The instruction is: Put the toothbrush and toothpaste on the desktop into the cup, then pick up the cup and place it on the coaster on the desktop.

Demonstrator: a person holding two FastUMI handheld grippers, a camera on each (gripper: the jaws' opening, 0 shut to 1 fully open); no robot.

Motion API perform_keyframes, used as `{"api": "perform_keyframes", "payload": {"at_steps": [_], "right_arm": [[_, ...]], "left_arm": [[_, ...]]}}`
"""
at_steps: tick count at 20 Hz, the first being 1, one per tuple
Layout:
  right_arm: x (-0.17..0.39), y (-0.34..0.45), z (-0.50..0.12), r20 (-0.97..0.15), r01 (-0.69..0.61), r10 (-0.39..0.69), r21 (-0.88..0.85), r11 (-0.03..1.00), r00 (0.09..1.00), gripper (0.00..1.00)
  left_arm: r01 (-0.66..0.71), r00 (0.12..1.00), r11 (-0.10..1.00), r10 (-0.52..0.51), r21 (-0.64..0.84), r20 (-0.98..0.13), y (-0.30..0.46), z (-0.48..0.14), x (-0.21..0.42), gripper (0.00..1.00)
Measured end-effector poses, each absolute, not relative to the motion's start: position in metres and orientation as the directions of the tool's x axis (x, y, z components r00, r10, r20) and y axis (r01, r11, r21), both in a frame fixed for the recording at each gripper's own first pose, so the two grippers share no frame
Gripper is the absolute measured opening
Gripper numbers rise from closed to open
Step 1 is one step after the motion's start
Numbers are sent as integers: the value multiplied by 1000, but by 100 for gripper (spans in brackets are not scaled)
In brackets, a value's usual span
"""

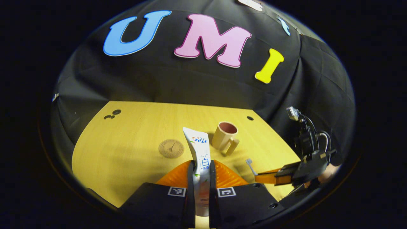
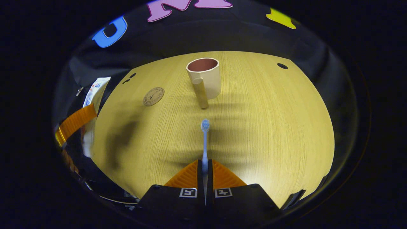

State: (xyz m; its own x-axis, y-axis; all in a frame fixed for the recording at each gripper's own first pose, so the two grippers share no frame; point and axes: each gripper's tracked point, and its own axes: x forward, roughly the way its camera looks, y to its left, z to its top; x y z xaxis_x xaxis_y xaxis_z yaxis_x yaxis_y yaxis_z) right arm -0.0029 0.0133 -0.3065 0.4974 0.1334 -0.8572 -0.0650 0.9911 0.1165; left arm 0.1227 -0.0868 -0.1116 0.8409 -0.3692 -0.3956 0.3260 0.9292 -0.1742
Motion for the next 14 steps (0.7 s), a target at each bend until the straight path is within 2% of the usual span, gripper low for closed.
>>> {"api": "perform_keyframes", "payload": {"at_steps": [2,3,7,14], "right_arm": [[1,4,-296,-843,-71,153,135,988,515,5],[4,0,-292,-837,-75,161,143,987,524,5],[21,-16,-276,-807,-83,194,178,981,558,5],[37,-48,-266,-787,-89,215,201,975,578,5]], "left_arm": [[335,857,926,-377,-177,-351,-107,-88,144,17],[343,864,922,-384,-179,-326,-117,-77,156,22],[392,875,908,-418,-149,-245,-165,-41,205,22],[455,869,875,-477,-166,-131,-225,-31,284,21]]}}
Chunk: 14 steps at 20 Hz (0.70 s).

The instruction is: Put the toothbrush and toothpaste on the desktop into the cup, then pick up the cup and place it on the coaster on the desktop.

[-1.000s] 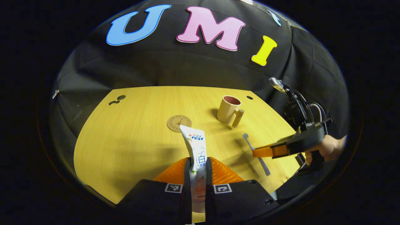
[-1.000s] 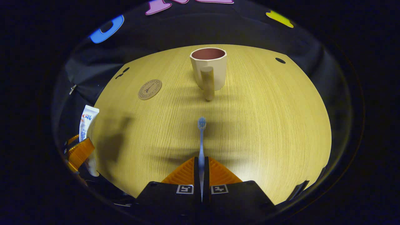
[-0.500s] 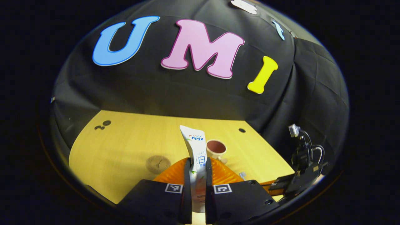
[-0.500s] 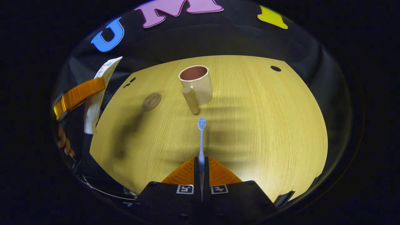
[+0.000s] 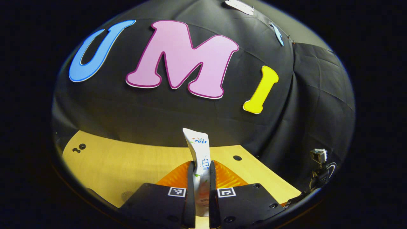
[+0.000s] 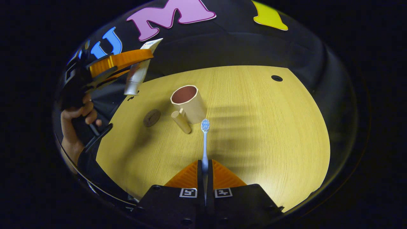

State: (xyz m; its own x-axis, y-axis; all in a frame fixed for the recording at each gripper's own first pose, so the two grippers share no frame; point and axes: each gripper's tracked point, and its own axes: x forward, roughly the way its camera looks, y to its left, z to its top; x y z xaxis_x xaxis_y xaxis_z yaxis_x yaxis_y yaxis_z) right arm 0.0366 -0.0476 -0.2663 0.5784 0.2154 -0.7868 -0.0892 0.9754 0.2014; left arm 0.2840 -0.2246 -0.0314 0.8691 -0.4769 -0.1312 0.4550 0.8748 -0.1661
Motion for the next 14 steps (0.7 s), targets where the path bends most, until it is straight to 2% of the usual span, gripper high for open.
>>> {"api": "perform_keyframes", "payload": {"at_steps": [5,7,14], "right_arm": [[48,-63,-259,-746,-98,214,197,976,631,5],[49,-65,-262,-742,-92,215,204,975,635,5],[53,-58,-268,-719,-126,251,224,966,648,5]], "left_arm": [[489,853,854,-511,-179,-108,-246,-63,327,22],[486,854,859,-506,-162,-121,-248,-83,337,22],[479,867,859,-495,-181,-59,-248,-118,357,22]]}}
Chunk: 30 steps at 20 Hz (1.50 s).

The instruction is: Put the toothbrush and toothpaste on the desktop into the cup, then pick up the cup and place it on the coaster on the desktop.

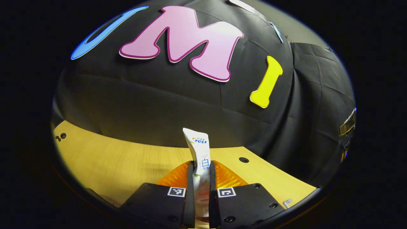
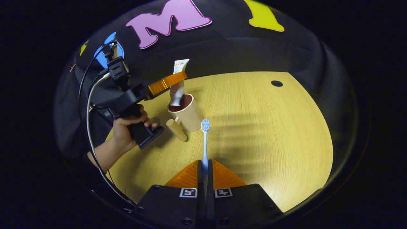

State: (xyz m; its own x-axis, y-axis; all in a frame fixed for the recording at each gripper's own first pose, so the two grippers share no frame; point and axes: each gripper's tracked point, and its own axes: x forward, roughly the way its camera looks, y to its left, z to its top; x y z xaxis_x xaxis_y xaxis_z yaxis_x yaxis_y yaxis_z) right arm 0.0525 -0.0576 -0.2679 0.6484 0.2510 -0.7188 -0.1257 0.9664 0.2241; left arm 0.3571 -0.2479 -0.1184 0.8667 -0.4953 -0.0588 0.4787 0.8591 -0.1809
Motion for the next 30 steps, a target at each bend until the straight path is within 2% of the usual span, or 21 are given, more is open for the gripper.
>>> {"api": "perform_keyframes", "payload": {"at_steps": [2,3,7,8,9,12,17,21,25,30], "right_arm": [[56,-54,-270,-704,-140,263,230,963,660,5],[59,-52,-270,-694,-150,268,227,962,668,5],[82,-51,-269,-642,-172,276,221,960,715,5],[89,-52,-270,-631,-166,274,226,960,726,5],[95,-52,-269,-618,-159,271,231,960,737,6],[111,-54,-266,-577,-150,268,245,958,771,5],[144,-47,-239,-485,-164,295,295,941,823,5],[183,-35,-193,-322,-209,315,323,923,893,5],[212,-13,-174,-222,-248,335,344,906,916,5],[242,4,-157,-83,-294,325,258,920,942,5]], "left_arm": [[486,860,850,-507,-203,-63,-249,-131,352,23],[487,865,850,-501,-202,-26,-248,-127,351,25],[475,874,864,-485,-166,-19,-245,-132,344,35],[481,871,862,-491,-164,-25,-248,-136,344,50],[477,873,865,-487,-154,-35,-249,-140,342,43],[457,886,883,-462,-104,-27,-231,-138,313,99],[399,916,910,-402,-114,-4,-198,-125,242,98],[398,912,904,-408,-152,-38,-186,-126,191,97],[387,918,906,-396,-170,-21,-163,-110,173,97],[370,922,905,-385,-210,-32,-146,-107,171,97]]}}
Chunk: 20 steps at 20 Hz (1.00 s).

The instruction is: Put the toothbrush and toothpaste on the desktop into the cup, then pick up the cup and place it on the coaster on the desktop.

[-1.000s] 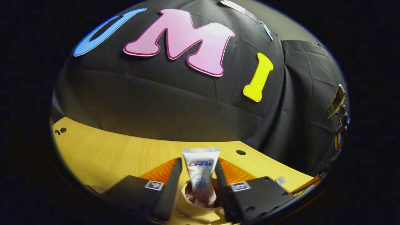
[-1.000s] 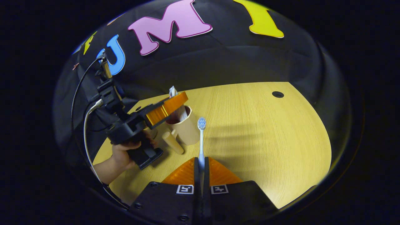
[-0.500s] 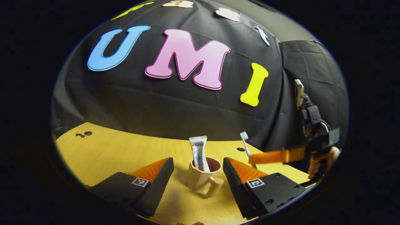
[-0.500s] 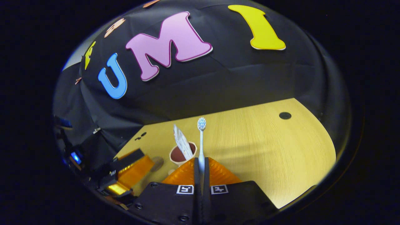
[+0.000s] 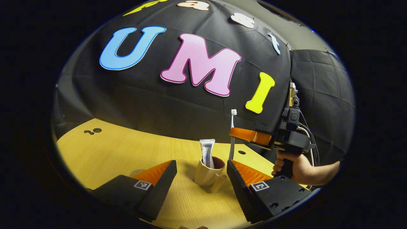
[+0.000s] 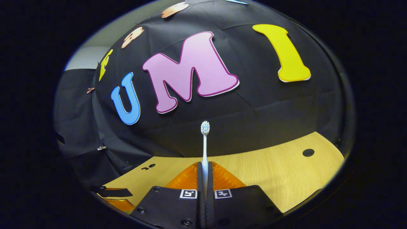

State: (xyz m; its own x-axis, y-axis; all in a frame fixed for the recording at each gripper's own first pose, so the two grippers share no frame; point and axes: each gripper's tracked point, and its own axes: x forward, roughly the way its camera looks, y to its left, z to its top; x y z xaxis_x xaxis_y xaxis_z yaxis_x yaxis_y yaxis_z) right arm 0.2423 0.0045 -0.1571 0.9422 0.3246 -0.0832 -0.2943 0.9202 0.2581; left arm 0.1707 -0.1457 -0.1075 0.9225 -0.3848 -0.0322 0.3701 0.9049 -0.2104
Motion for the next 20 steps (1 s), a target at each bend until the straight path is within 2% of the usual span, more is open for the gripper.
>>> {"api": "perform_keyframes", "payload": {"at_steps": [5,9,12,15,17,20], "right_arm": [[253,23,-181,-60,-317,342,255,914,938,5],[253,26,-197,-46,-264,287,280,923,957,5],[246,24,-215,-62,-227,253,270,936,966,9],[233,31,-230,-99,-244,277,260,934,956,12],[223,34,-232,-102,-264,297,255,930,949,31],[208,32,-234,-123,-281,311,213,936,942,78]], "left_arm": [[357,927,913,-372,-198,-45,-139,-117,168,97],[359,920,911,-382,-204,-90,-141,-134,163,97],[365,917,915,-386,-173,-103,-144,-140,160,97],[381,908,910,-402,-165,-119,-151,-147,160,98],[389,903,908,-410,-157,-128,-155,-150,160,98],[390,902,907,-411,-157,-135,-159,-154,158,98]]}}
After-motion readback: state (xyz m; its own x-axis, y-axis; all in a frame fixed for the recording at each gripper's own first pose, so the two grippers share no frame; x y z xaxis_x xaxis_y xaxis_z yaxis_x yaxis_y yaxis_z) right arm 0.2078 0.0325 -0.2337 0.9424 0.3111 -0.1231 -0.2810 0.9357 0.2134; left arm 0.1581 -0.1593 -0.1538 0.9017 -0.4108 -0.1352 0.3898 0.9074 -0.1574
